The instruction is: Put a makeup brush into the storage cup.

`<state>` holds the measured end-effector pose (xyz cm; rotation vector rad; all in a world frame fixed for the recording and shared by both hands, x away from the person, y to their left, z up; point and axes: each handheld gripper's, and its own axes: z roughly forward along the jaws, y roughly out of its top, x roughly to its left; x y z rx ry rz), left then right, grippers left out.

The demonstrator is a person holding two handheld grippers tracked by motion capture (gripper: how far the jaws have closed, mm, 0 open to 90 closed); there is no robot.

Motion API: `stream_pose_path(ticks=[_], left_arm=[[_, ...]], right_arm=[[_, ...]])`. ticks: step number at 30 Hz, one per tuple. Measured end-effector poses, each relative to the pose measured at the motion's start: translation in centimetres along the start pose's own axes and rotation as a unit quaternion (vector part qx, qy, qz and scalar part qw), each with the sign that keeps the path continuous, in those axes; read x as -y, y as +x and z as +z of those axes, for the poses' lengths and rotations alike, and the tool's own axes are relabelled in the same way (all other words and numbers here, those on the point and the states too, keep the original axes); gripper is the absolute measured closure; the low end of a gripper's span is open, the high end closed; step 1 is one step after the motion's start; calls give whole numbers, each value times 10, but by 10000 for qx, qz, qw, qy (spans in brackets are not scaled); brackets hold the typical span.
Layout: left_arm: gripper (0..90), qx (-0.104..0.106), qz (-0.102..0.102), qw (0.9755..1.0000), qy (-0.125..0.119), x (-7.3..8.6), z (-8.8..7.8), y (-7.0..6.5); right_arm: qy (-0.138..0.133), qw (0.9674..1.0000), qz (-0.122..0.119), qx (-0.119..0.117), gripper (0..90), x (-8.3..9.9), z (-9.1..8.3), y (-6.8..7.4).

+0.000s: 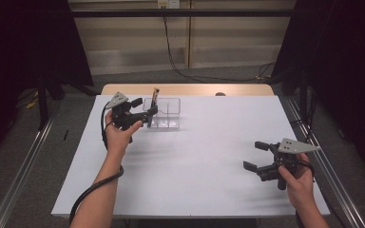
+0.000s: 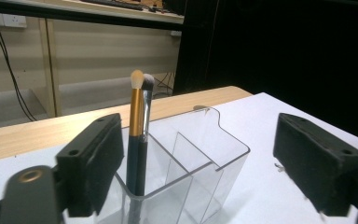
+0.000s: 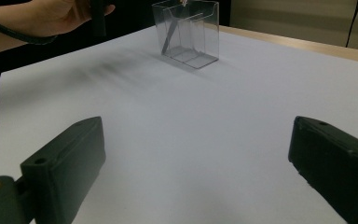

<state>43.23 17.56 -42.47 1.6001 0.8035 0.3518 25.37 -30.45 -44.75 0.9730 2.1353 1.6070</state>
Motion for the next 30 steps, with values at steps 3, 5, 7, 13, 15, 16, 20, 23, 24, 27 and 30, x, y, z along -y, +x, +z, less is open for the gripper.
stream_pose_path(ticks=[3,5,7,13,15,16,20,23,24,27,30], left_arm=[[109,20,-11,10000,-18,1,-2,-2],[90,63,-27,10000,-52,2,-3,-3],[59,135,1,9999,-60,3,-6,-5],[14,327,-4,9994,-123,9,-16,-11],[5,380,16,9992,-142,10,-19,-12],[3,384,26,9992,-146,11,-21,-13],[0,403,10,9991,-142,16,-28,-15],[0,407,67,9991,-135,19,-33,-17],[1,431,91,9989,-141,19,-36,-18],[0,438,161,9989,-85,20,-41,-21],[0,501,225,9984,-91,21,-47,-24]], right_arm=[[-1,10000,1,-6,37,0,0,1],[0,10000,-1,-1,37,-1,0,1],[-3,10000,-27,0,37,-1,0,1],[-32,10000,-64,20,37,-3,-2,3],[-17,10000,-72,42,37,-2,-2,4],[-8,10000,-77,49,37,-2,-2,4],[-12,9999,-88,71,37,-3,-3,6],[-14,9999,-95,102,37,-3,-4,5],[-13,9999,-100,102,37,-3,-4,5],[34,9999,-83,124,37,-2,-3,4],[59,9998,-93,147,37,-1,-2,3]])
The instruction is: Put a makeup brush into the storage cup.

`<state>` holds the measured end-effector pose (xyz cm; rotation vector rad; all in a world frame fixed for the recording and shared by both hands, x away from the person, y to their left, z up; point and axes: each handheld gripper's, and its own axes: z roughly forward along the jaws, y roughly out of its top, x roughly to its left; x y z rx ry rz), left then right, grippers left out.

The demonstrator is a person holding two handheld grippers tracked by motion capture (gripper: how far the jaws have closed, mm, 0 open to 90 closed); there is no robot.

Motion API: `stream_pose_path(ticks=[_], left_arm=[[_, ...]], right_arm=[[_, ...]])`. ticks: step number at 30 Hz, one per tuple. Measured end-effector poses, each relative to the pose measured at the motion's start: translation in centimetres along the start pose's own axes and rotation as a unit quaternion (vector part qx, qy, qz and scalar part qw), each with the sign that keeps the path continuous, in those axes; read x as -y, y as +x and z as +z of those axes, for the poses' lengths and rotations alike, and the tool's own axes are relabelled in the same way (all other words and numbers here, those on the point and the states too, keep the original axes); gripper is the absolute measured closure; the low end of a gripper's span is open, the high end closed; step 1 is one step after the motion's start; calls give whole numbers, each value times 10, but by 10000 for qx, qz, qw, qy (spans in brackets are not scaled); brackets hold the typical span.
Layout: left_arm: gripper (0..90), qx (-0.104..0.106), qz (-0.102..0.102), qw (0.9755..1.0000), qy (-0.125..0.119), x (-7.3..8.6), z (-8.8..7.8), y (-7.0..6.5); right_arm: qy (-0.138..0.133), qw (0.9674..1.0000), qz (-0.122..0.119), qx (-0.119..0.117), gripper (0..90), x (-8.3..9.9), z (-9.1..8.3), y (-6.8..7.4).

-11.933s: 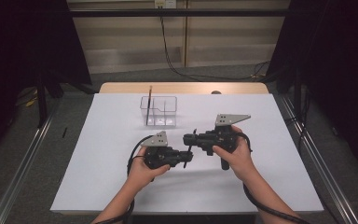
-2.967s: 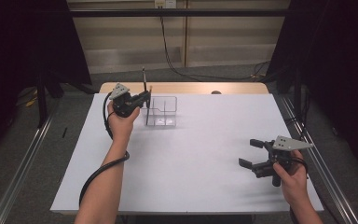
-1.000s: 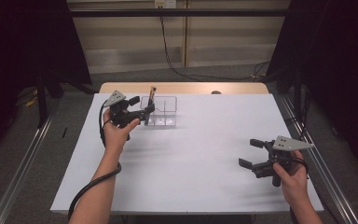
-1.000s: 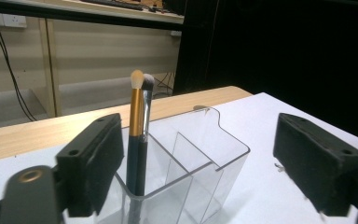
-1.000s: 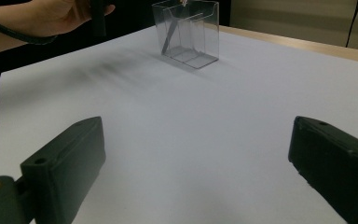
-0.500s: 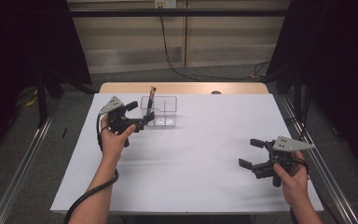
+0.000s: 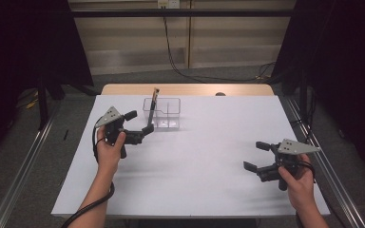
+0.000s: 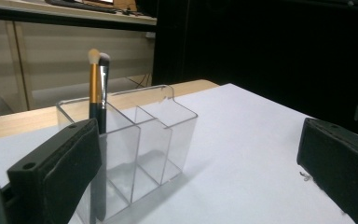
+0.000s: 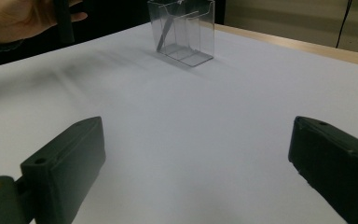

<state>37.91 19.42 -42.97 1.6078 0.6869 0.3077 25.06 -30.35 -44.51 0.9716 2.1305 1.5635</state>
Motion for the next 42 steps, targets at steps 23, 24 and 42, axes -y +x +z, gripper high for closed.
stream_pose_path(ticks=[23,24,42], left_arm=[[0,195,215,9995,-97,15,-30,-14],[0,205,204,9995,-106,16,-31,-14],[0,265,269,9993,1,23,-44,-18]], right_arm=[[36,9999,-63,113,37,5,-14,-4],[41,9999,-69,111,37,6,-14,-5],[26,9999,-61,105,37,13,-15,-4]])
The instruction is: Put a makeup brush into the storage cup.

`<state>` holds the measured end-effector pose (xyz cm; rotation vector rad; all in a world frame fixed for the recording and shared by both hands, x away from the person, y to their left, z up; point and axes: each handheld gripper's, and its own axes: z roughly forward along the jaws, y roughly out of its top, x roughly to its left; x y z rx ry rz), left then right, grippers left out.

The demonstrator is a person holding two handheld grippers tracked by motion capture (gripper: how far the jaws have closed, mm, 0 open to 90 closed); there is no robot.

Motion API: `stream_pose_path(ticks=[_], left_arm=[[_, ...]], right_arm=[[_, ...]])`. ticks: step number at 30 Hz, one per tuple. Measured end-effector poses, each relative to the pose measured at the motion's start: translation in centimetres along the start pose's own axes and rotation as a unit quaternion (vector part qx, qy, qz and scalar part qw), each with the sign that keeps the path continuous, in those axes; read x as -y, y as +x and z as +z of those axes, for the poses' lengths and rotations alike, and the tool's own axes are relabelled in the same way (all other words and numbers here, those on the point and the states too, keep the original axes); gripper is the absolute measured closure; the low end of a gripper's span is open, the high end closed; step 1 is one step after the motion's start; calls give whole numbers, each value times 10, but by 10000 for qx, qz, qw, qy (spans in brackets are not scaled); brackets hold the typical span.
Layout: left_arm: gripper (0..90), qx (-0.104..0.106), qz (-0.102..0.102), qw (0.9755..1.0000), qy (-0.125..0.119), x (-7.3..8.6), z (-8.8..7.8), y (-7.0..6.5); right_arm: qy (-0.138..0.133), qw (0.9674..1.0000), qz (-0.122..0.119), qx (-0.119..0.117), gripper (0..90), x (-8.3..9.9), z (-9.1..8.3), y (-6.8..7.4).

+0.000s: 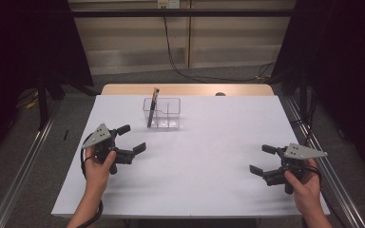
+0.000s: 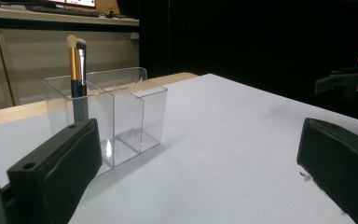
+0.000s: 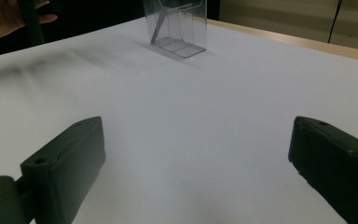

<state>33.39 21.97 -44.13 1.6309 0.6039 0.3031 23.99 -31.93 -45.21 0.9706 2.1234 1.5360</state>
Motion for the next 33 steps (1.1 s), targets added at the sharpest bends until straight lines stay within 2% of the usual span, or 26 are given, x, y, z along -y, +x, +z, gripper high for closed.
stream_pose_path(ticks=[11,33], left_arm=[[0,-11,26,9999,110,7,-9,-2],[0,-34,-16,9999,135,17,-30,-5]], right_arm=[[-22,10000,8,-3,37,1,-1,0],[-69,10000,-13,-31,37,1,0,-1]])
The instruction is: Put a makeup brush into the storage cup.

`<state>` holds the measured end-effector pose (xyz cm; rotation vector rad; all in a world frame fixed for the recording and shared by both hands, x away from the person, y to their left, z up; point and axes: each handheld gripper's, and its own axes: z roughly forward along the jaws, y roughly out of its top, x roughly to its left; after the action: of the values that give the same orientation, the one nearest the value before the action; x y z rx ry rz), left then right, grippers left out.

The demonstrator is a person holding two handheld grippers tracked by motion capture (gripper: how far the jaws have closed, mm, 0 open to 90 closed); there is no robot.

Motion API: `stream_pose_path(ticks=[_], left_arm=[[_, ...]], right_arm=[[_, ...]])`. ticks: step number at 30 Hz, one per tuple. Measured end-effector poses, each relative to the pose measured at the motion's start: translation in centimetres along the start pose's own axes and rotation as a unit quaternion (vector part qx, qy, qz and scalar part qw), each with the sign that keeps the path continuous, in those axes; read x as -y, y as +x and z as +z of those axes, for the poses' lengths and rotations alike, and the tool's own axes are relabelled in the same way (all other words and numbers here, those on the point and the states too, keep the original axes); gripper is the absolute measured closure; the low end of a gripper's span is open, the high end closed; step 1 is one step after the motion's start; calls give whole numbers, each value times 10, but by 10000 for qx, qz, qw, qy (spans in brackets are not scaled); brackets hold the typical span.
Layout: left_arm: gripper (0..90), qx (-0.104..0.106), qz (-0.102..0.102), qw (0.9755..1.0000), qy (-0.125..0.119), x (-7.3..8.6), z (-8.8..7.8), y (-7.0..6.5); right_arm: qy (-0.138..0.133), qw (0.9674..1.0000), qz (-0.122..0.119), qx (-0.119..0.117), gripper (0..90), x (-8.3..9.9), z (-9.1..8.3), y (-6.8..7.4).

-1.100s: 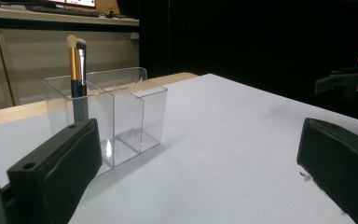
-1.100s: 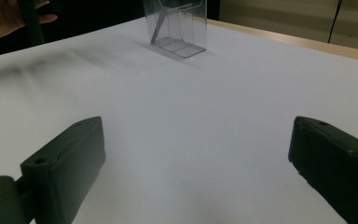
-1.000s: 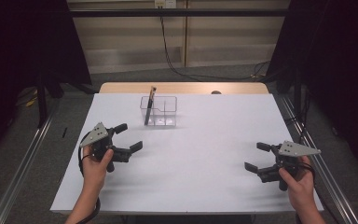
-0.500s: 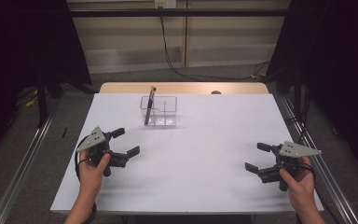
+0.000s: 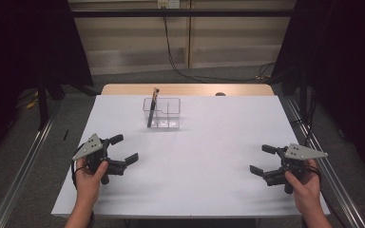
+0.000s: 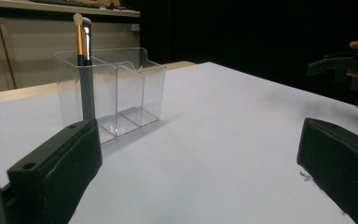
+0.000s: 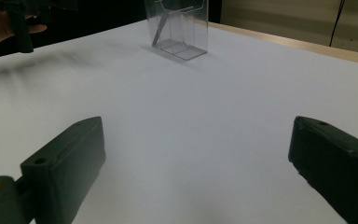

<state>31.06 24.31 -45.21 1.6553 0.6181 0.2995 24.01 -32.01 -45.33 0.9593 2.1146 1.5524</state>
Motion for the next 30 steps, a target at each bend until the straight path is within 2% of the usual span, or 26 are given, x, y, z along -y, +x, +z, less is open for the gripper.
stream_pose_path(ticks=[14,19,25,30], left_arm=[[0,-48,38,10000,13,3,-13,0],[1,-34,112,9999,127,6,-17,-1],[2,-49,49,9999,83,8,-21,-2],[3,-63,90,9998,143,10,-23,-2]], right_arm=[[-4,10000,-11,-27,37,0,3,-1],[-3,10000,-17,-29,37,1,2,-2],[9,10000,-23,-34,37,2,2,-3],[-38,10000,2,4,36,1,-1,-4]])
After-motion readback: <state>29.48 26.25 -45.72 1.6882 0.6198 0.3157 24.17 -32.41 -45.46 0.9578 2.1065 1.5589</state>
